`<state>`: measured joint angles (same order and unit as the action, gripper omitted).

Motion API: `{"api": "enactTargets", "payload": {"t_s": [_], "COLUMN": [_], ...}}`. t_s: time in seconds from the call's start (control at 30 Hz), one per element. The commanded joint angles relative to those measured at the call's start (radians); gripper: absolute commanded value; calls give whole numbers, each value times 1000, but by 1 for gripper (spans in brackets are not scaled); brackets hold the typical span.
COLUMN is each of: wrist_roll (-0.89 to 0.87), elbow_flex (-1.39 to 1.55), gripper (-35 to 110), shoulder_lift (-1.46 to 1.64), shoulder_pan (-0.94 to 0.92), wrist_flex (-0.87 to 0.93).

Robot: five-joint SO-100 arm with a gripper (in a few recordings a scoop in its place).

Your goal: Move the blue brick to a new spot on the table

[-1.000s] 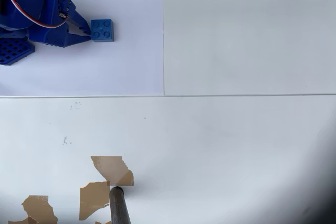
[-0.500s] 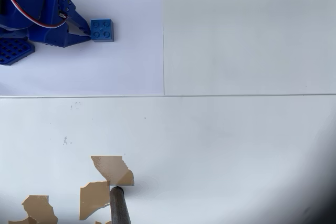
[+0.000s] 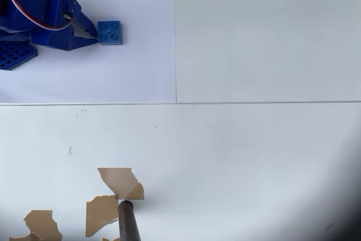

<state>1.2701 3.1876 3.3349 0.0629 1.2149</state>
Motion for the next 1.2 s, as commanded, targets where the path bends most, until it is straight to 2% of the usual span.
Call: {"api": "enactTargets", "payload": {"t_s": [0.0, 0.43, 0.8, 1.03, 1.17], "wrist_roll": [-2, 81, -112, 11, 101], "elbow_flex": [32, -69, -500, -762, -868], "gripper": [0, 1, 2, 9, 21], "shoulder_lift": [3, -48, -597, -939, -1055], "shoulder_pan": [-2, 14, 169, 72, 15], "wrist_flex": [-3, 38, -31, -48, -18]}}
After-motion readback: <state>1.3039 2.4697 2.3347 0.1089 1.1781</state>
